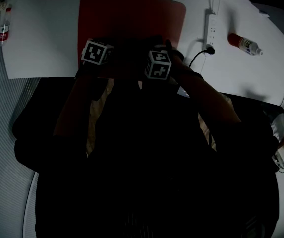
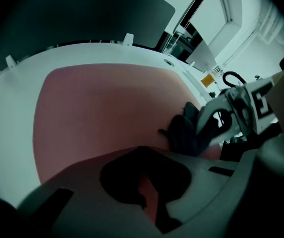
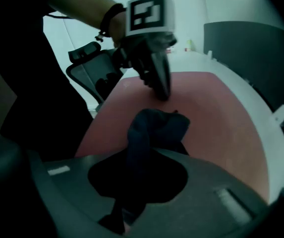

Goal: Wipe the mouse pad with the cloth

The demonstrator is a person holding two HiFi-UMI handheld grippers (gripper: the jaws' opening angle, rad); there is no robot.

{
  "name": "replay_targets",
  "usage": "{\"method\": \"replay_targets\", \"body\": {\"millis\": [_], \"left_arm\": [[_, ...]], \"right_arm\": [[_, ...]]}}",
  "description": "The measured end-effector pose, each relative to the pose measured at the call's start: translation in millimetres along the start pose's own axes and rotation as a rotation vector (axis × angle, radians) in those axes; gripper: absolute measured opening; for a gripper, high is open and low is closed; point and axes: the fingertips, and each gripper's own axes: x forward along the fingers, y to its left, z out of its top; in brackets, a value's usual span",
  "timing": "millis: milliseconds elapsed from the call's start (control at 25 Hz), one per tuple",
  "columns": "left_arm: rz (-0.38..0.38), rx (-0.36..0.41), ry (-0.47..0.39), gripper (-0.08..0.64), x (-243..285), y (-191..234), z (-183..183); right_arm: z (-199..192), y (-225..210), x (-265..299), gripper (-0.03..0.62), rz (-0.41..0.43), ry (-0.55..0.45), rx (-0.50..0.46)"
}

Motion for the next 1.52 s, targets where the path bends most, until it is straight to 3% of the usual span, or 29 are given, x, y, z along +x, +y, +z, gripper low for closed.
{"method": "replay_targets", "body": {"millis": [80, 200, 280, 400, 520, 720, 800, 920, 1080, 1200, 1280, 1400, 1520], "left_arm": [[-0.005, -0.007, 0.005, 0.008, -0.3, -0.5, -1.7], [0.004, -0.016, -0.01, 0.008, -1.3, 0.0, -2.5], [0.016, -0.03, -0.036, 0.008, -2.0, -1.0, -2.5], [0.045, -0.047, -0.08, 0.008, -1.7, -1.2, -0.4], [0.063, -0.03, -0.091, 0.008, -2.7, 2.1, 3.9], [0.061, -0.019, -0.044, 0.008, -1.6, -1.0, -1.2], [0.074, -0.025, -0.048, 0.008, -1.6, -0.1, 1.1], [0.081, -0.038, -0.037, 0.008, -0.6, -3.4, 0.2], [0.018, -0.142, -0.042, 0.008, -0.6, -5.6, -4.6], [-0.093, -0.192, -0.143, 0.008, -12.4, -28.8, 12.2], [-0.182, -0.173, -0.259, 0.008, -37.1, -56.0, 40.8], [-0.3, -0.084, -0.448, 0.008, -88.3, -103.8, 89.0], [-0.364, 0.04, -0.625, 0.008, -145.3, -143.4, 135.7]], "right_arm": [[-18.5, -42.4, -15.0, 0.06, -0.111, -0.005, 0.031], [-52.7, -123.0, -56.6, 0.06, -0.287, -0.022, 0.209], [-65.1, -154.6, -78.5, 0.06, -0.345, -0.041, 0.312], [-72.8, -161.2, -83.7, 0.061, -0.39, -0.103, 0.424], [-55.6, -118.0, -68.5, 0.06, -0.287, -0.166, 0.496], [-21.6, -1.0, -19.1, 0.06, -0.01, -0.139, 0.348], [-21.1, 10.4, -12.6, 0.06, 0.059, -0.118, 0.339], [-26.5, 10.3, -15.9, 0.06, 0.157, -0.132, 0.441], [-9.1, -6.3, -58.8, 0.061, 0.178, -0.327, 0.58], [1.8, -31.5, -119.6, 0.061, 0.106, -0.543, 0.727], [4.0, -41.7, -160.6, 0.061, 0.042, -0.657, 0.782], [7.9, -43.0, -217.7, 0.06, -0.072, -0.791, 0.807], [16.9, -37.8, -275.6, 0.06, -0.173, -0.941, 0.811]]}}
